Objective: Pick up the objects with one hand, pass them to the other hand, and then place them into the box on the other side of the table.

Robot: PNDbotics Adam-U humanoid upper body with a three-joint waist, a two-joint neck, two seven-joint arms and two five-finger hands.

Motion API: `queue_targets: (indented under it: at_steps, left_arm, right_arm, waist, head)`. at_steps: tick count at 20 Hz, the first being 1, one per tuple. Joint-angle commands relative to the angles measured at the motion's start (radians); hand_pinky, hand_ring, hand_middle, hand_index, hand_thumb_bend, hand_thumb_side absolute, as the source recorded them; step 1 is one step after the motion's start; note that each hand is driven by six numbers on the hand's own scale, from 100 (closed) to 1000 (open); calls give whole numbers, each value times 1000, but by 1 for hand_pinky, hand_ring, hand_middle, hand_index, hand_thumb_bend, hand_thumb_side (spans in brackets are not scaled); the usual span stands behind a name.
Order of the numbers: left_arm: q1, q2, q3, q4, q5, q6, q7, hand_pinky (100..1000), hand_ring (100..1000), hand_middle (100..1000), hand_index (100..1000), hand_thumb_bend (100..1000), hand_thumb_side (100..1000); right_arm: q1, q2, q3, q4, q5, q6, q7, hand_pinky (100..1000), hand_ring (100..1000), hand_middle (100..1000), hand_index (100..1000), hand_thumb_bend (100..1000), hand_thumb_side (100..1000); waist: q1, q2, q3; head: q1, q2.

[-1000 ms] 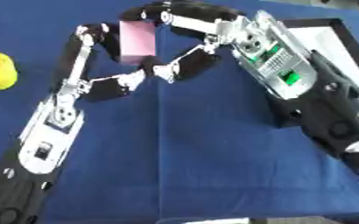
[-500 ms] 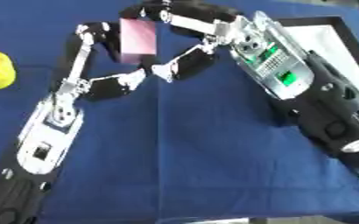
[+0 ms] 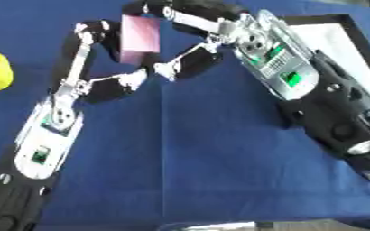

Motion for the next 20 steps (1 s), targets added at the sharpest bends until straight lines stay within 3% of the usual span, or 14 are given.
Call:
queue_targets:
  at_steps: [1, 7, 11, 15, 20]
  left_arm:
    - [-21, -16, -19, -31, -18, -7, 6, 678, 372, 411, 465, 100, 301]
    - [-21, -18, -23, -28, -48, -13, 11, 676, 373, 411, 465, 100, 275]
    - [-19, -19, -24, -21, -70, -16, 15, 675, 374, 412, 466, 100, 253]
    - [-19, -20, -24, -13, -80, -18, 18, 675, 373, 412, 466, 100, 252]
    - [-17, -22, -25, -8, -80, -19, 19, 675, 373, 412, 466, 100, 251]
  right_arm:
    - [-14, -14, -12, 11, 12, 10, 10, 925, 1000, 871, 1000, 100, 218]
    - [-14, -14, -11, 18, -5, 33, 26, 916, 1000, 840, 1000, 100, 302]
    - [-13, -13, -10, 20, -27, 46, 37, 914, 1000, 769, 995, 100, 353]
    - [-13, -13, -15, 14, -62, 65, 26, 906, 1000, 713, 962, 100, 332]
    - [-13, -12, -19, 5, -92, 80, -10, 884, 1000, 635, 877, 100, 210]
  waist:
    - [-11, -4, -1]
    - [-10, -3, -1]
    - [-9, -3, -2]
    - [-9, -4, -2]
    - [-9, -3, -2]
  head:
    - [-3, -1]
    - [-5, 2]
    - [-5, 2]
    - [-8, 2]
    - [-10, 5]
